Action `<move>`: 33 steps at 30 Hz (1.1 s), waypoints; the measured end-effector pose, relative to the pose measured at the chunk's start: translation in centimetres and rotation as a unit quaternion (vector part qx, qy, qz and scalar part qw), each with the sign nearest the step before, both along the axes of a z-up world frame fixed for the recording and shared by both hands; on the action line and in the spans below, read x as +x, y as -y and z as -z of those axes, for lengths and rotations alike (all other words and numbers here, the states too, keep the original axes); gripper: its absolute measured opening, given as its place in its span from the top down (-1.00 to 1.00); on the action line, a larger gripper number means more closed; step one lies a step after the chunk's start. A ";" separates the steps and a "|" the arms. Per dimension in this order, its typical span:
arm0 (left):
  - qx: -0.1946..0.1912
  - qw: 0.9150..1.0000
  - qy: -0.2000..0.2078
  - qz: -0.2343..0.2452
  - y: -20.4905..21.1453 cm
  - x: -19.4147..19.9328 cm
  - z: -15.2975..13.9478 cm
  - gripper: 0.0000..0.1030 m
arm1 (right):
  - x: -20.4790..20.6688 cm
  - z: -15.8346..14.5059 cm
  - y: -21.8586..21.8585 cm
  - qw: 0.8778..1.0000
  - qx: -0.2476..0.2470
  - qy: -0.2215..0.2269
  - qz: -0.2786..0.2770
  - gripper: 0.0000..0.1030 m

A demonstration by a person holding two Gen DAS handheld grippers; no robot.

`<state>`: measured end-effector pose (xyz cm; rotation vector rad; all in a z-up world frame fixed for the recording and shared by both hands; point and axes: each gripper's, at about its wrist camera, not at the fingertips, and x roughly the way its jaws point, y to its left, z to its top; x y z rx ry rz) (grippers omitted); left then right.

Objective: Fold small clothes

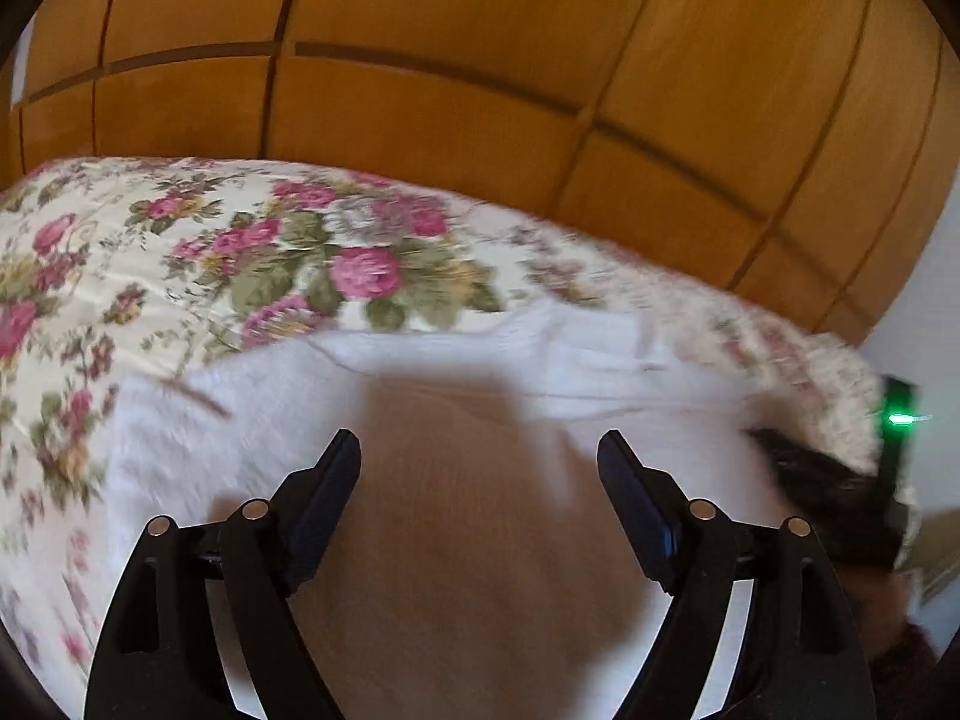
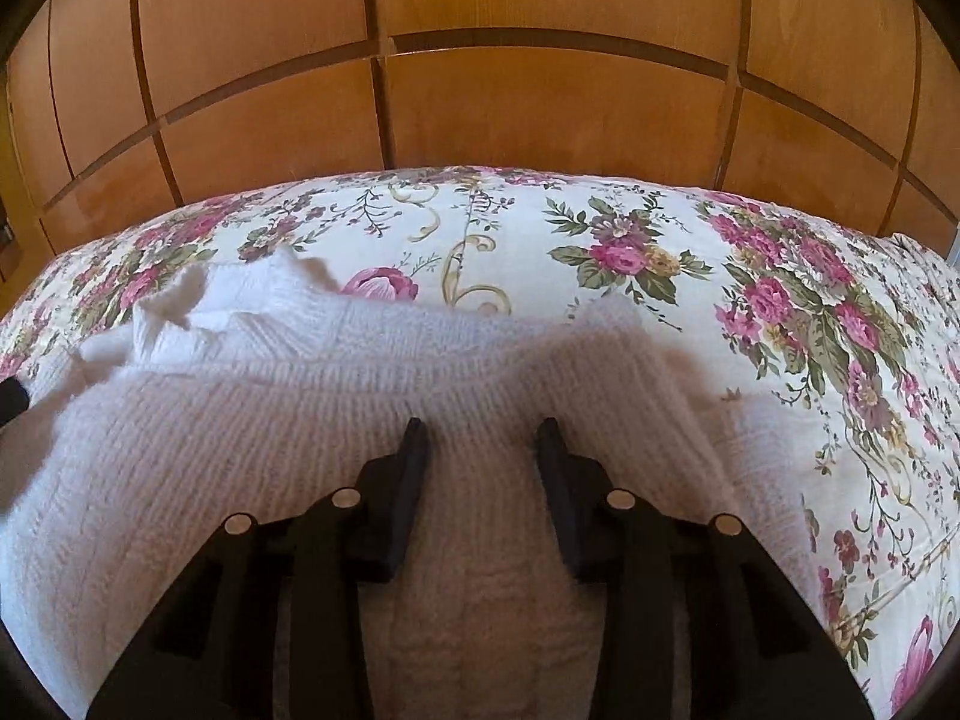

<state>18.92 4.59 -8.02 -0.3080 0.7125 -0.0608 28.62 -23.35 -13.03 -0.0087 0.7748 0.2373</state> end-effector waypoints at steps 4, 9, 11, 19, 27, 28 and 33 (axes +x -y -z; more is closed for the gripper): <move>0.028 0.998 0.003 0.047 4.2 -0.2 -0.6 -0.56 | -0.2 0.0 0.1 1.000 0.004 0.005 0.000 0.25; 0.130 0.988 -0.048 0.065 8.3 3.4 1.6 -0.53 | -0.9 -0.3 0.5 1.000 0.011 0.024 0.013 0.17; 0.155 0.984 -0.063 0.064 8.7 5.5 2.7 -0.54 | -1.3 -0.5 0.8 0.999 0.011 0.033 0.029 0.13; 0.116 0.985 -0.113 0.067 6.7 10.5 4.6 -0.79 | -0.5 0.0 0.3 0.999 -0.017 0.016 0.045 0.09; 0.049 0.998 -0.033 0.035 3.9 4.4 1.7 -0.79 | -0.5 0.0 0.2 0.999 -0.011 0.019 0.044 0.07; 0.046 0.998 -0.023 0.027 3.2 3.4 1.4 -0.79 | -0.5 0.0 0.2 0.999 -0.010 0.020 0.044 0.07; 0.057 0.997 0.019 -0.046 -1.0 -1.9 0.3 -0.79 | -1.2 -0.4 0.5 0.999 0.003 0.036 0.038 -0.09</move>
